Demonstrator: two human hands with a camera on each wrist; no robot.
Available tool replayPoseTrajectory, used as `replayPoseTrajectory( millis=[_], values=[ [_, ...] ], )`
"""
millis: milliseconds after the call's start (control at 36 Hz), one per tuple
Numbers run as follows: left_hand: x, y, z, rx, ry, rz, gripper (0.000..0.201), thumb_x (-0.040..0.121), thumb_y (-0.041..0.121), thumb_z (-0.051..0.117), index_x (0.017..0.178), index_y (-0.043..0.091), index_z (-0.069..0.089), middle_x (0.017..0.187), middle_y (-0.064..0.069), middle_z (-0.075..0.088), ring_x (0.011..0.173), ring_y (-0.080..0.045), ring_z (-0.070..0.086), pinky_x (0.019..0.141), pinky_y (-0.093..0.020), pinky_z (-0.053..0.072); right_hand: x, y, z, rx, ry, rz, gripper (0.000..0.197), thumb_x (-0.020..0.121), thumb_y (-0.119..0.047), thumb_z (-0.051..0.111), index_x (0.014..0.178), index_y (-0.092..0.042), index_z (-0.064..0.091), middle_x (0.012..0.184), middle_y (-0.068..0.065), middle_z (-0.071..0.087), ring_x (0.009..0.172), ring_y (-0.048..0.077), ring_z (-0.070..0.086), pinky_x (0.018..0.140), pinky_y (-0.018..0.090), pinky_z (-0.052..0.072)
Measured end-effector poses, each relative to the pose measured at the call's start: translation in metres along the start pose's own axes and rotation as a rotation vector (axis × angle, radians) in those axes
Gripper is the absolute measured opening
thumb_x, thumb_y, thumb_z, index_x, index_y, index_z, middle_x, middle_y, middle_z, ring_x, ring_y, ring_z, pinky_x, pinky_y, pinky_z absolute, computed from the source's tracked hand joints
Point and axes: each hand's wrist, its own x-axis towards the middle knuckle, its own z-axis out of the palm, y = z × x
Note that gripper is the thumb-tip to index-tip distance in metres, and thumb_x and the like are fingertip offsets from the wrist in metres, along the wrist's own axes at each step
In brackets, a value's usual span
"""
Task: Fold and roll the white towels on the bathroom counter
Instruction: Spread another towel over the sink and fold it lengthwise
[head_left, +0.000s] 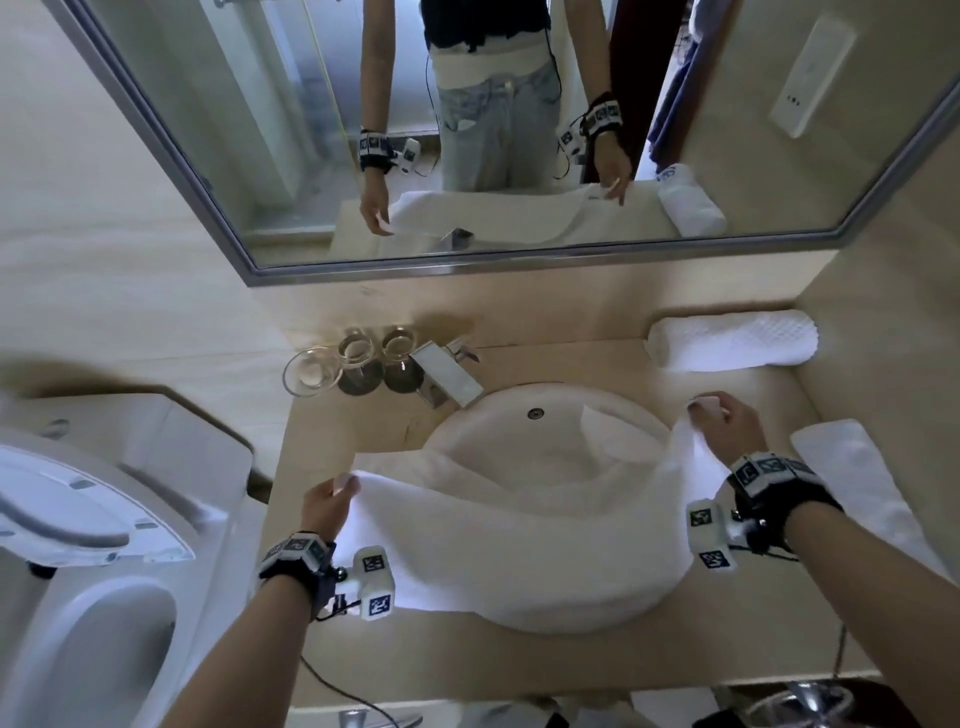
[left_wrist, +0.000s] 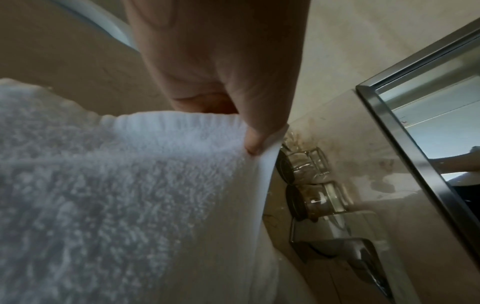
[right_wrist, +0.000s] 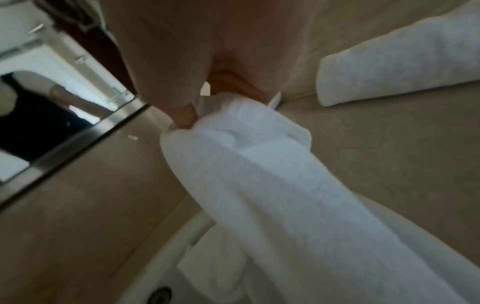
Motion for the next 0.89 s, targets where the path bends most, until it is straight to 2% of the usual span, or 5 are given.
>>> replayPoseTrajectory(
  millis=[278,500,611,750,889],
  values=[
    [0.042,0.002,0.002,-0.010,-0.050,-0.003,0.027,0.094,0.023,0.058,0.084,-0.001,0.064,0.080,-0.016,0.058,0.080,-0.022,0.050,0.070,-0.029,0.036,0.015,-0.040,0.085,-0.524,-0.372,-0.074,0.051,0.089,-0.044,0.050,0.131,-0.015,0.055,0.140,0.012,0.050,0.125,0.031,0.048,0.102,0.035,0.036],
    [0.055,0.014,0.014,0.056,0.007,0.029,0.029,0.092,0.024,0.061,0.099,-0.003,0.067,0.105,-0.020,0.067,0.104,-0.033,0.060,0.083,-0.034,0.041,0.008,-0.059,0.149,-0.866,-0.599,-0.245,0.024,0.100,-0.029,0.037,0.098,-0.022,0.060,0.101,-0.003,0.056,0.094,0.019,0.049,0.085,0.027,0.034],
    [0.061,0.014,0.023,0.113,0.085,0.033,0.030,0.090,0.018,0.062,0.094,-0.012,0.064,0.100,-0.027,0.062,0.102,-0.039,0.058,0.088,-0.040,0.042,0.013,-0.056,0.182,-0.872,-0.589,-0.184,0.034,0.096,-0.021,0.035,0.063,-0.018,0.032,0.069,-0.003,0.038,0.071,0.015,0.045,0.069,0.026,0.030],
    [0.064,0.015,0.034,0.176,0.047,0.010,0.027,0.091,0.016,0.057,0.084,-0.009,0.063,0.096,-0.029,0.062,0.100,-0.039,0.055,0.085,-0.036,0.039,0.024,-0.032,0.214,-1.074,-0.665,-0.154,0.039,0.093,-0.042,0.039,0.126,-0.028,0.053,0.143,0.003,0.036,0.134,0.027,0.032,0.110,0.044,0.030],
    [0.066,0.022,0.041,0.315,0.015,-0.194,0.031,0.091,0.026,0.045,0.102,0.005,0.064,0.112,-0.026,0.056,0.110,-0.039,0.047,0.097,-0.038,0.035,0.036,-0.014,0.227,-1.180,-0.714,-0.059,0.047,0.084,-0.047,0.041,0.130,-0.038,0.048,0.146,0.001,0.031,0.138,0.032,0.022,0.108,0.062,0.018]
  ],
)
